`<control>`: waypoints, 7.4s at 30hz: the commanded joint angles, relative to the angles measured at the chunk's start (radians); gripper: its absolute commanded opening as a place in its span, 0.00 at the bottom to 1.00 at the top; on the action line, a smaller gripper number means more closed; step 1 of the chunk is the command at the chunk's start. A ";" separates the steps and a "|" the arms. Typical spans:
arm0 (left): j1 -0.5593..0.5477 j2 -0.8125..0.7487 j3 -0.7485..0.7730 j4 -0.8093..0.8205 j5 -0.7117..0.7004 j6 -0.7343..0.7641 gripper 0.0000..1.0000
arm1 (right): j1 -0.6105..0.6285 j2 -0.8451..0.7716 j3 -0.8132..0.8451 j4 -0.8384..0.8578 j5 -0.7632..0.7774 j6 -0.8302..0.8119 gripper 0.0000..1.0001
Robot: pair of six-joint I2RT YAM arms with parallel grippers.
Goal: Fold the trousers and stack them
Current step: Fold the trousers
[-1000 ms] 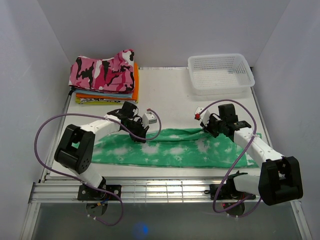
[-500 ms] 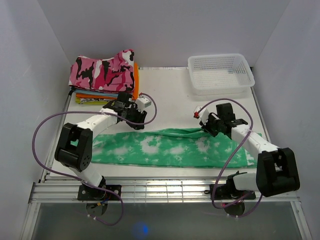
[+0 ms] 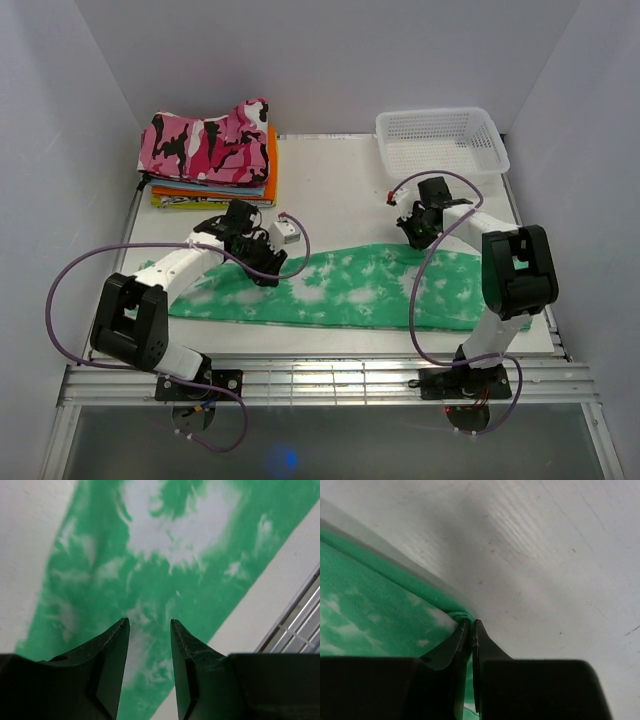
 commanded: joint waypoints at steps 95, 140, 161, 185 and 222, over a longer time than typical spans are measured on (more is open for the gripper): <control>-0.387 0.071 -0.140 0.055 -0.108 -0.006 0.39 | -0.096 -0.053 0.107 -0.482 -0.161 -0.101 0.63; 0.955 0.458 0.562 -0.417 -0.180 0.381 0.47 | -0.254 0.234 0.360 -0.741 -0.112 -0.178 0.61; 0.953 0.587 0.616 -0.414 -0.113 0.319 0.34 | -0.246 0.272 0.389 -0.743 -0.101 -0.161 0.61; 0.972 0.481 0.564 -0.328 -0.199 0.259 0.00 | -0.246 0.263 0.332 -0.684 -0.069 -0.161 0.56; 0.509 0.165 0.285 -0.285 -0.018 0.046 0.55 | -0.246 -0.037 0.188 -0.634 -0.266 -0.255 0.78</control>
